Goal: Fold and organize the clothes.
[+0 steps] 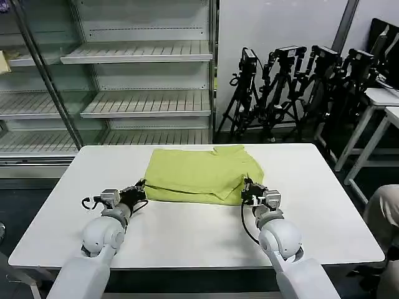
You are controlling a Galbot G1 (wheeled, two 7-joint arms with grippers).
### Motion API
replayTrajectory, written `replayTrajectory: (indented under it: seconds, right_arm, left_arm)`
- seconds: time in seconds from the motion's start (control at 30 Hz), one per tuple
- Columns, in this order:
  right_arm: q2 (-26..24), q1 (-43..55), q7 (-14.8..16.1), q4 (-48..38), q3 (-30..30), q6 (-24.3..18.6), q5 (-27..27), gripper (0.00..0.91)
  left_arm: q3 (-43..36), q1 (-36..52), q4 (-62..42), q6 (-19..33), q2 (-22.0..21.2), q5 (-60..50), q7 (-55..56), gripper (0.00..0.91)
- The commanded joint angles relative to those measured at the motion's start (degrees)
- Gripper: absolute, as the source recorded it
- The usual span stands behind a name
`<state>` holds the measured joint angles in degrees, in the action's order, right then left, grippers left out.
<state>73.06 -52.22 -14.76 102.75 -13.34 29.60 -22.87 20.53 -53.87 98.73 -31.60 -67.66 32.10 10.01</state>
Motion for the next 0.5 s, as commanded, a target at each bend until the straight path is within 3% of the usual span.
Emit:
replayTrajectory:
  seconds: [0.03,0.27,0.3,0.33,0.37,0.5]
  right_arm:
    - [0.2,1.2,0.1,-1.7,-0.4,-0.2,0.4,0.000]
    - [0.3,1.3,0.7,-3.5,0.6,-0.4,0.8,0.000]
    - [0.5,1.4,0.5,-4.0,0.7,-0.7,1.2,0.907]
    - [0.6,1.4,0.5,-4.3,0.8,-0.8,1.5,0.907]
    - [0.9,1.6,0.4,-4.8,0.7,-1.1,1.6,0.907]
    - [0.8,2.0,-0.3,-6.0,0.5,-1.3,2.0,0.907]
  left_arm:
    - [-0.2,0.5,-0.8,0.0,0.1,-0.1,-0.3,0.010]
    - [-0.3,0.9,-0.9,-0.5,0.2,-0.3,-0.3,0.010]
    - [-0.3,0.9,-0.9,-0.5,0.2,-0.2,-0.3,0.010]
    - [-0.3,0.8,-0.9,-0.6,0.1,-0.4,-0.5,0.595]
    - [-0.3,0.7,-0.9,-0.7,0.1,-0.7,-0.8,0.907]
    - [-0.7,0.5,-1.1,-0.8,-0.2,-3.4,-1.2,0.907]
